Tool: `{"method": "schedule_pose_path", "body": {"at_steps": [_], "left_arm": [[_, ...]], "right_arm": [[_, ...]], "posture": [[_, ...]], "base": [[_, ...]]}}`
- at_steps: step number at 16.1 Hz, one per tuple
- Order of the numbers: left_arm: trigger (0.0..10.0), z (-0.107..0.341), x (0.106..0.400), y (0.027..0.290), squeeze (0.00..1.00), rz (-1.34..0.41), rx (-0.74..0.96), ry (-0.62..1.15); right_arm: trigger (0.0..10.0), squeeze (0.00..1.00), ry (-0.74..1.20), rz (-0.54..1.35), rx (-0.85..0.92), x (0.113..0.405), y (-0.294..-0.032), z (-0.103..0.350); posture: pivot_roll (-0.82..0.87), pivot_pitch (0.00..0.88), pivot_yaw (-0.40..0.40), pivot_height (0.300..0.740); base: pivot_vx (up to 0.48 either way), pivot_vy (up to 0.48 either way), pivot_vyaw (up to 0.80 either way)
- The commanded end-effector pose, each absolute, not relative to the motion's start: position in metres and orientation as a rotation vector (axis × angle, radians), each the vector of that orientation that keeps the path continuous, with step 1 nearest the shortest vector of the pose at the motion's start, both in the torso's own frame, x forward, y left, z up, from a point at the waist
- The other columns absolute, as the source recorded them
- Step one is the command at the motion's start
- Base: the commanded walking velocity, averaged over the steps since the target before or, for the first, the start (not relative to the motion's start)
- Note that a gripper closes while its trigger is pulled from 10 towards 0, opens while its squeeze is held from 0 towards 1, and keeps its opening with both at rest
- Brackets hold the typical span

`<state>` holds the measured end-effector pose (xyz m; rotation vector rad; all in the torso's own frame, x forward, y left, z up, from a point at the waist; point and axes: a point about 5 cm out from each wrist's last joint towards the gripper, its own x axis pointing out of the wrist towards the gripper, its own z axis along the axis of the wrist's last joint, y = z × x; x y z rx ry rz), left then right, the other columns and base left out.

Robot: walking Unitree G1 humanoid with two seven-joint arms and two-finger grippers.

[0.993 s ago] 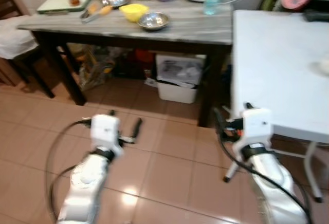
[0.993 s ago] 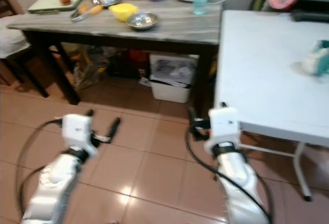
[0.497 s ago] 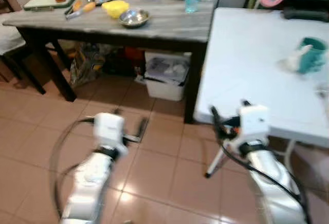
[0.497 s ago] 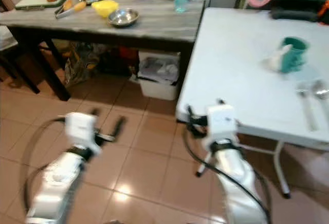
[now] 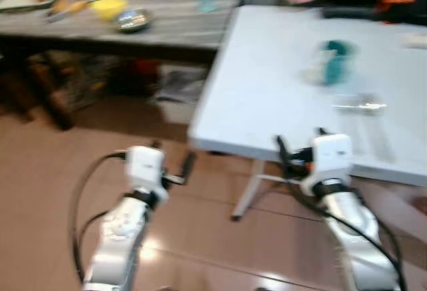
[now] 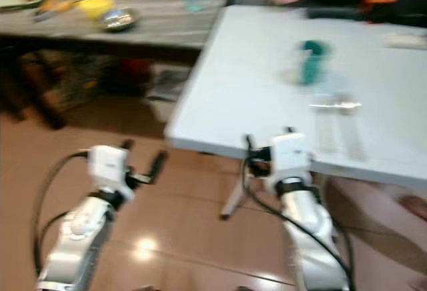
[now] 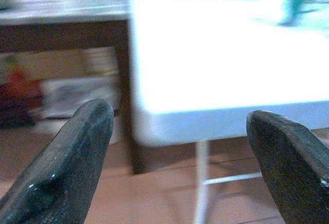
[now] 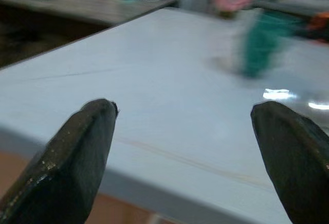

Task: Setting the table

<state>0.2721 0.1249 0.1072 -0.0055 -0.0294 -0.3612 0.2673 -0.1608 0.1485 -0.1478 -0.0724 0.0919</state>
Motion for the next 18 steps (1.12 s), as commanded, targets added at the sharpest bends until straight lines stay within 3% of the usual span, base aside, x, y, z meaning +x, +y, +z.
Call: {"method": "schedule_pose_path", "body": {"at_steps": [1, 3, 12, 18], "left_arm": [[10.0, 0.1084, 0.273, 0.1353, 0.0, -0.335, 0.014, -0.031], [10.0, 0.1088, 0.2732, 0.1355, 0.0, -0.333, 0.015, -0.033], [10.0, 0.1123, 0.2766, 0.1421, 0.0, -0.29, -0.05, -0.048], [10.0, 0.1139, 0.2745, 0.1361, 0.0, -0.35, -0.078, -0.053]], "right_arm": [[10.0, 0.0, -0.086, 0.113, -0.134, 0.2672, -0.1532, 0.1509], [10.0, 0.0, -0.089, 0.113, -0.134, 0.2681, -0.153, 0.1514], [10.0, 0.0, -0.103, 0.119, -0.135, 0.2715, -0.1507, 0.1528], [10.0, 0.0, -0.103, 0.118, -0.144, 0.273, -0.1509, 0.1524]], "posture": [[-0.07, 0.112, 0.044, 0.74], [-0.07, 0.11, 0.046, 0.74], [-0.06, 0.108, 0.047, 0.74], [-0.06, 0.112, 0.048, 0.74]], "base": [[0.0, -0.379, -0.53], [0.0, -0.377, -0.5], [0.0, 0.0, 0.0], [0.0, 0.0, 0.0]]}}
